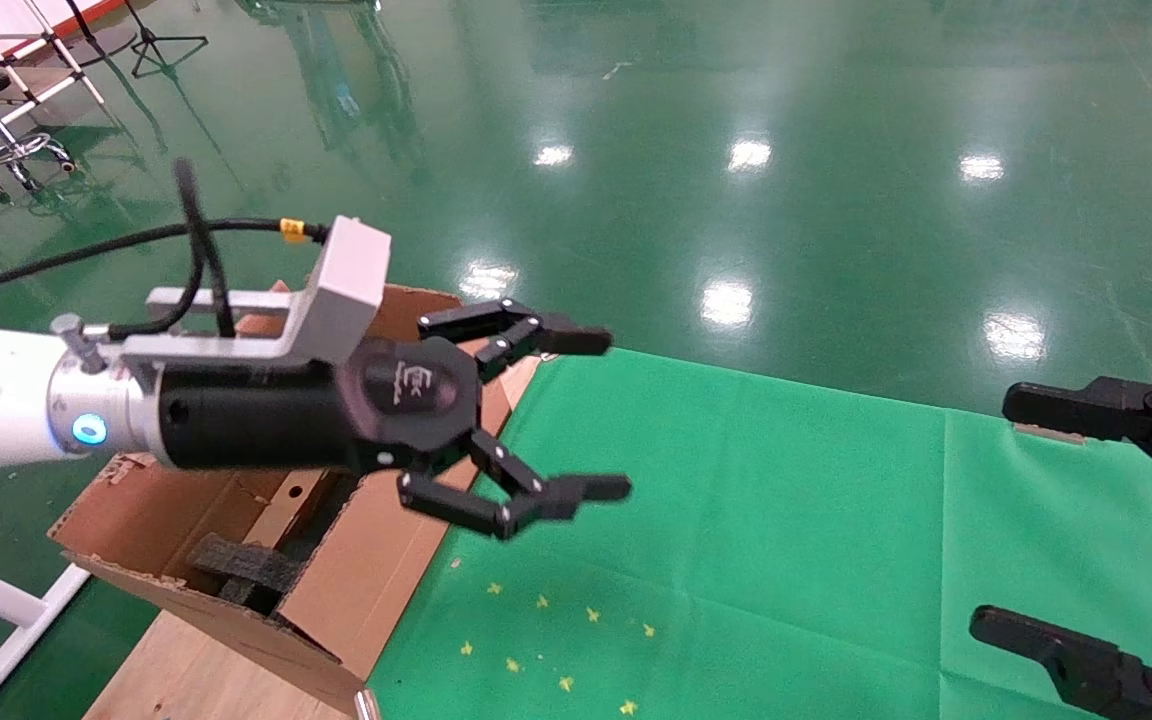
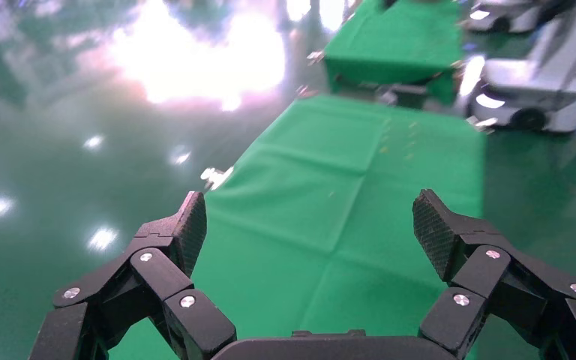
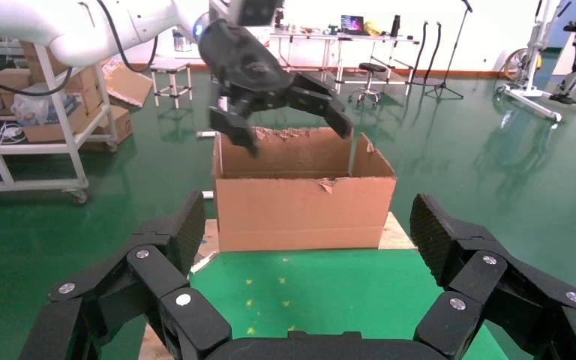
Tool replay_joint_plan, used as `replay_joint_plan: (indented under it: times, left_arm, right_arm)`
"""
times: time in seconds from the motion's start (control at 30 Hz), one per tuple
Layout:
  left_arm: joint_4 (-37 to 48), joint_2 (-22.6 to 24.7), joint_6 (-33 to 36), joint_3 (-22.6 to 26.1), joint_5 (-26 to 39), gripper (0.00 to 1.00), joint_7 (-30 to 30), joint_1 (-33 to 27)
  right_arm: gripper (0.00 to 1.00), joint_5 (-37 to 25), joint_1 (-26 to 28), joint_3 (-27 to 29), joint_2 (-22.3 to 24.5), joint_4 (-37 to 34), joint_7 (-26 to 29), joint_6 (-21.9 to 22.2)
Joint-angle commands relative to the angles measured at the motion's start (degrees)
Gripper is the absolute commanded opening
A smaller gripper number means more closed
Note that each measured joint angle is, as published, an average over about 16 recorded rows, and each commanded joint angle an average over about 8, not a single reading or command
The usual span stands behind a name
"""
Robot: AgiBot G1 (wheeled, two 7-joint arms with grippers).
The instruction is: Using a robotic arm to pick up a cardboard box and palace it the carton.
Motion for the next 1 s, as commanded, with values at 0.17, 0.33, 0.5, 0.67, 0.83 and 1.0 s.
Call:
replay_joint_plan:
  times: [0.17,0.33,0.5,0.67,0.83,1.0]
  left_arm:
    - [-4.23,0.33,0.65,-1.57,-5.81,1.0,1.78,3.83]
    - [-6.73,0.52,1.05,-2.48,-9.23,1.0,2.73,6.07]
    - [-7.53,0.59,1.21,-2.83,-10.41,1.0,2.98,6.82]
    - [-7.05,0.57,1.15,-2.68,-9.8,1.0,2.86,6.43]
    - [-6.71,0.55,1.08,-2.53,-9.3,1.0,2.75,6.12]
    - [-6.48,0.53,1.02,-2.43,-8.97,1.0,2.68,5.92]
  right_arm:
    - [1.0,0.0,0.0,0.0,0.0,0.0,0.0,0.0]
    - [1.0,0.01,-0.01,0.0,0.0,-0.01,0.0,0.01]
    - [1.0,0.01,-0.01,0.0,0.01,-0.02,0.0,0.02]
    - [1.0,0.01,-0.01,0.0,0.01,-0.01,0.0,0.02]
    - [1.0,0.01,-0.01,0.0,0.01,-0.01,0.0,0.02]
    - [1.0,0.01,-0.01,0.0,0.01,-0.01,0.0,0.02]
